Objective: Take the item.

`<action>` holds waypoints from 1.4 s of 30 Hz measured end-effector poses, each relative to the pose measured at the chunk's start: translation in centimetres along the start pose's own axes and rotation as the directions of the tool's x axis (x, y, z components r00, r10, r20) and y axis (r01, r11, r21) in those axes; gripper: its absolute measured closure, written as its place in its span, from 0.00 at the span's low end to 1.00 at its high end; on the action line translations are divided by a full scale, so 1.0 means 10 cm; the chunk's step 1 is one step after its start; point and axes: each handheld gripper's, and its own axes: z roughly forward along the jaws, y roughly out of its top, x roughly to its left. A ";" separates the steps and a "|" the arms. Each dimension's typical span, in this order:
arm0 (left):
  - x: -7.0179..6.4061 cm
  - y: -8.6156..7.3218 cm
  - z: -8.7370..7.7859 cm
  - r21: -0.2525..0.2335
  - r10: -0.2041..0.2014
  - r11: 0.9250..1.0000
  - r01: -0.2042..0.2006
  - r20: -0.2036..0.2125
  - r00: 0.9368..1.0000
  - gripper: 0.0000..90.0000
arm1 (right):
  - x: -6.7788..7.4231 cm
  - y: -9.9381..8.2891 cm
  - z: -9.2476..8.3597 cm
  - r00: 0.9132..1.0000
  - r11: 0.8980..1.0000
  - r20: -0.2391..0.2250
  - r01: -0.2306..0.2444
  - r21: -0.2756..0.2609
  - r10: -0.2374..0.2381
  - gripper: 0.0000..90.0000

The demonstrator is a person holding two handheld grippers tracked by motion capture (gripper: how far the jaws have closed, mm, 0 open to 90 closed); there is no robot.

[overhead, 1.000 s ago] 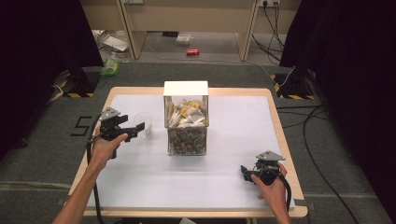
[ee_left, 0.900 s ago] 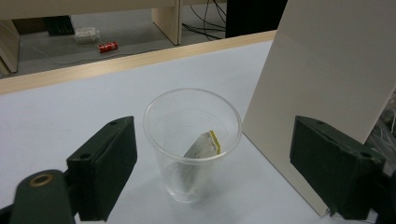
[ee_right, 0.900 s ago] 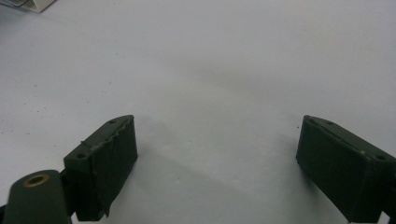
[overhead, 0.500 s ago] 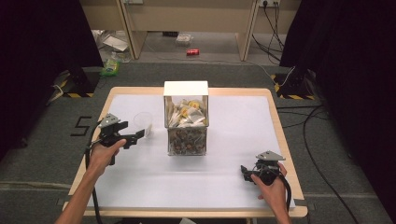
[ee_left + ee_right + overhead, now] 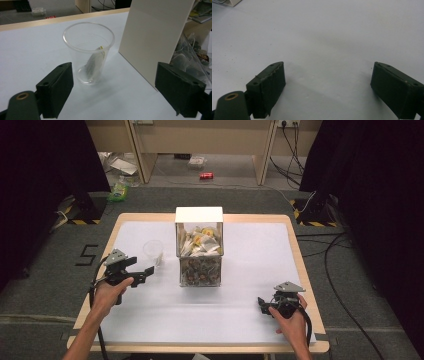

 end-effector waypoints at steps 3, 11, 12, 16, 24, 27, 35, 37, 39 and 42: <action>-0.02 -0.05 0.00 0.006 -0.003 1.000 0.003 0.000 1.000 0.16 | 0.00 0.00 0.00 1.000 1.000 -0.001 -0.001 0.000 0.001 0.14; -0.08 -0.19 -0.02 0.012 0.006 1.000 -0.006 0.003 1.000 0.16 | 0.00 0.00 0.00 1.000 1.000 0.000 -0.001 0.000 0.001 0.14; -0.09 -0.21 -0.02 0.013 0.007 1.000 -0.007 0.001 1.000 0.16 | 0.00 0.00 0.00 1.000 1.000 -0.001 -0.001 0.000 0.001 0.14; -0.13 -0.28 -0.03 0.022 0.018 1.000 -0.018 0.003 1.000 0.16 | 0.00 0.00 0.00 1.000 1.000 0.000 -0.001 0.000 0.001 0.14; -0.19 -0.42 -0.06 0.034 0.027 0.999 -0.028 0.011 1.000 0.16 | 0.00 0.00 0.00 1.000 1.000 -0.001 -0.001 0.000 0.001 0.14; -0.21 -0.46 -0.06 0.042 0.029 0.999 -0.030 0.014 0.999 0.16 | 0.00 0.00 0.00 1.000 1.000 -0.001 -0.002 0.000 0.002 0.14; -0.22 -0.60 -0.07 0.058 0.022 0.998 -0.023 0.020 1.000 0.16 | 0.00 0.00 0.00 1.000 1.000 0.000 0.000 -0.001 0.000 0.14; -0.23 -0.62 -0.07 0.067 0.023 0.997 -0.024 0.020 1.000 0.16 | 0.00 0.00 0.00 1.000 1.000 0.000 0.000 -0.001 0.000 0.14; -0.24 -0.66 -0.07 0.083 0.031 0.996 -0.033 0.023 0.999 0.16 | 0.00 0.00 0.00 1.000 1.000 0.000 0.000 -0.001 0.000 0.14; -0.26 -0.71 -0.08 0.091 0.038 0.995 -0.039 0.018 0.999 0.16 | 0.00 0.00 0.00 1.000 1.000 0.000 0.000 0.000 0.000 0.14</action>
